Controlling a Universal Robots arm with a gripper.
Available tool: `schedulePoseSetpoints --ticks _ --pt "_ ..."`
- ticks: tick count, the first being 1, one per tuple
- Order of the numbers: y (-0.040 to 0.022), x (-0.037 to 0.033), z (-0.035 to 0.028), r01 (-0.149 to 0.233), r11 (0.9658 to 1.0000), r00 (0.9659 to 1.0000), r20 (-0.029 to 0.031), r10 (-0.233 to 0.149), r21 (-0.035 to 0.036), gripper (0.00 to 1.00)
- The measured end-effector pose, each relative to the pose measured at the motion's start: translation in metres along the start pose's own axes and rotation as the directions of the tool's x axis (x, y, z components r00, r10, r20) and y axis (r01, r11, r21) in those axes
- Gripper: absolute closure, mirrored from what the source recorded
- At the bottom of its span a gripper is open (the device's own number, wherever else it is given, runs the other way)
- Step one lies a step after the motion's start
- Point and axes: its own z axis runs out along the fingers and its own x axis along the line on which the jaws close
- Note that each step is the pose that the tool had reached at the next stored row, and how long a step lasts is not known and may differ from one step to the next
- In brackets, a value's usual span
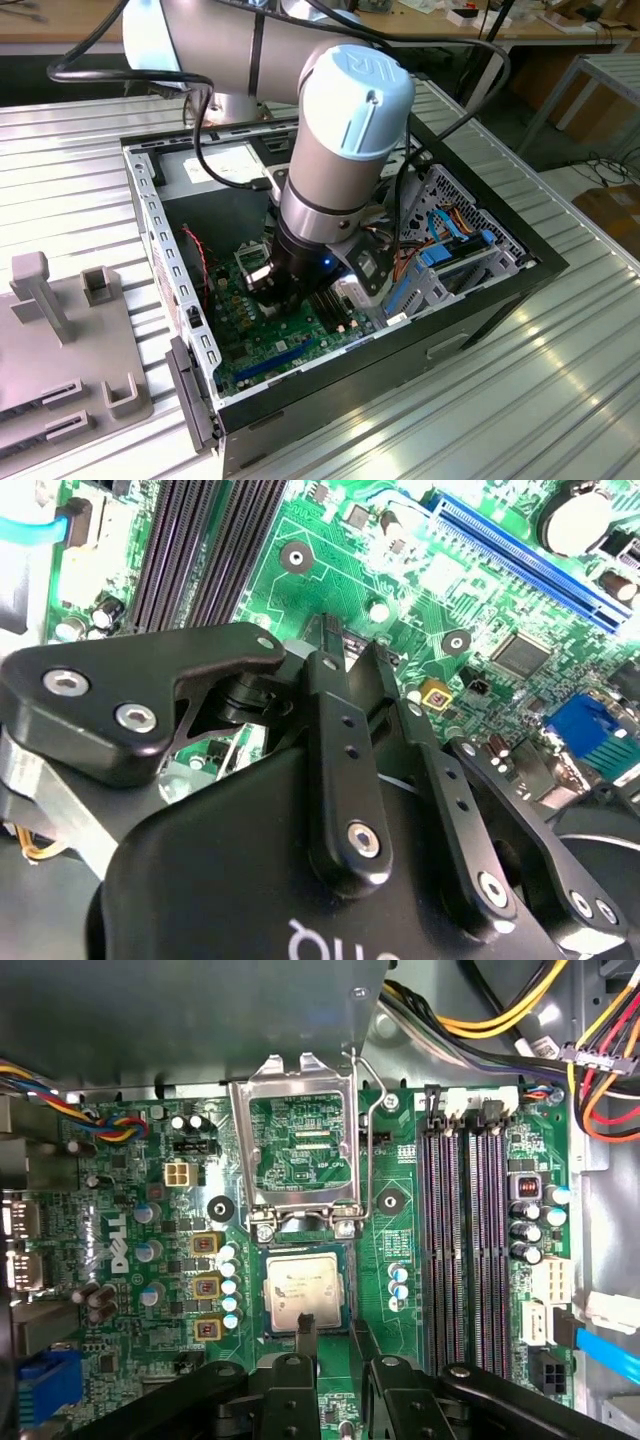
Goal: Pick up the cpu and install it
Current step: 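Place the cpu into insertion slot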
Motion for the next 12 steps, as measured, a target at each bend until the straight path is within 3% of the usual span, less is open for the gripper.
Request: schedulePoseSetpoints --ticks 5,12 --pt "0.0097 0.0027 0.0000 0.000 1.0000 1.0000 0.0000 0.000 -0.0001 0.72" --pt "0.0102 0.0100 -0.0020 0.000 1.0000 1.0000 0.0001 0.000 0.0000 0.72"
